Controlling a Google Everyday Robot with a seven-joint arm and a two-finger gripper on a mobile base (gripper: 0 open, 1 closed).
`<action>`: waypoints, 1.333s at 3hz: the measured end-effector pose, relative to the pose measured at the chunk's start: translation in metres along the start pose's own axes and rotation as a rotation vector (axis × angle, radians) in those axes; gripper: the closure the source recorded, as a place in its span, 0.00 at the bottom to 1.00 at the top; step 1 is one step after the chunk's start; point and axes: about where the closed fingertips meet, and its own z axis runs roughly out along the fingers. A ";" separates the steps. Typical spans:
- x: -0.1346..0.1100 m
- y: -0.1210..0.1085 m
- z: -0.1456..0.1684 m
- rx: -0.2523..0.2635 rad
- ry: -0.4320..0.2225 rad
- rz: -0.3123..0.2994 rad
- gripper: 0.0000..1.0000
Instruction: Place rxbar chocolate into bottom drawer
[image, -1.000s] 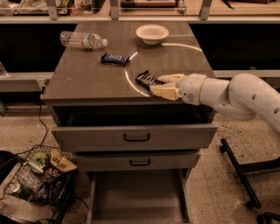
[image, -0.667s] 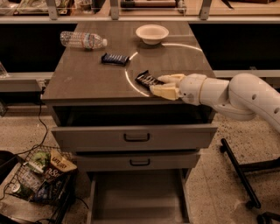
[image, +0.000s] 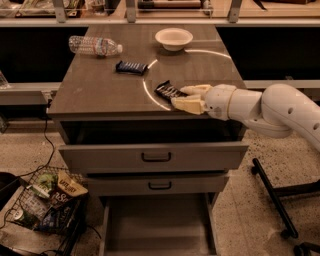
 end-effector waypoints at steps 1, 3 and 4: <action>0.000 0.000 0.000 0.000 0.000 0.000 1.00; 0.000 0.000 0.000 0.000 0.000 0.000 1.00; 0.000 0.000 0.000 0.000 0.000 0.000 1.00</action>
Offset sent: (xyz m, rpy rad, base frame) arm -0.0090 -0.0316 0.1565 -0.0799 -0.1797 0.0278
